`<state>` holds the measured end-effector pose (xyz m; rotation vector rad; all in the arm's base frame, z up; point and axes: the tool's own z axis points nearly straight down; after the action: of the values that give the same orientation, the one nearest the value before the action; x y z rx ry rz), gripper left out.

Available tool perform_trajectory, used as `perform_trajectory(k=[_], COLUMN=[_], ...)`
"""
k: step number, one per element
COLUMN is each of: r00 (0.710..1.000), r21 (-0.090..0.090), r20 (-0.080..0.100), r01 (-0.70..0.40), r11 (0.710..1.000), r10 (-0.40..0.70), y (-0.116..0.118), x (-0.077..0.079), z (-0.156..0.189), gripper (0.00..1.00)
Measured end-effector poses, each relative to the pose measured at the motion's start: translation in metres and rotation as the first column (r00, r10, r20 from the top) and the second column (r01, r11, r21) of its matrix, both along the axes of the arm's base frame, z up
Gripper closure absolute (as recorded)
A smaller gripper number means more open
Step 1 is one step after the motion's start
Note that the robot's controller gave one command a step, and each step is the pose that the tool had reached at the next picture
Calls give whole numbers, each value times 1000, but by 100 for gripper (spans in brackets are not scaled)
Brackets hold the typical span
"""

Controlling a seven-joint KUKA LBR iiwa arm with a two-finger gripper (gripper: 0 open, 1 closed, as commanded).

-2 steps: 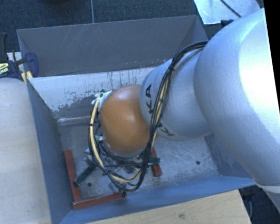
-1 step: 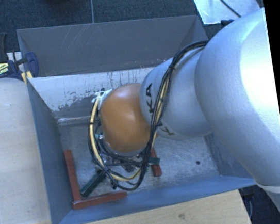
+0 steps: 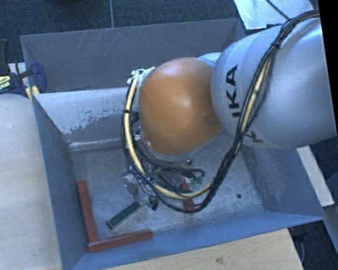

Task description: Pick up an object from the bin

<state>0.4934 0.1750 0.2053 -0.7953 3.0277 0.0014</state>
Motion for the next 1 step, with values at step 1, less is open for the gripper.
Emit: perform_trajectory(k=[1], r00=[1000], r21=[-2], r20=[-8], r01=[2], r11=[1000], r10=[-2], y=[-1], x=[-1], z=[-5], gripper=[0])
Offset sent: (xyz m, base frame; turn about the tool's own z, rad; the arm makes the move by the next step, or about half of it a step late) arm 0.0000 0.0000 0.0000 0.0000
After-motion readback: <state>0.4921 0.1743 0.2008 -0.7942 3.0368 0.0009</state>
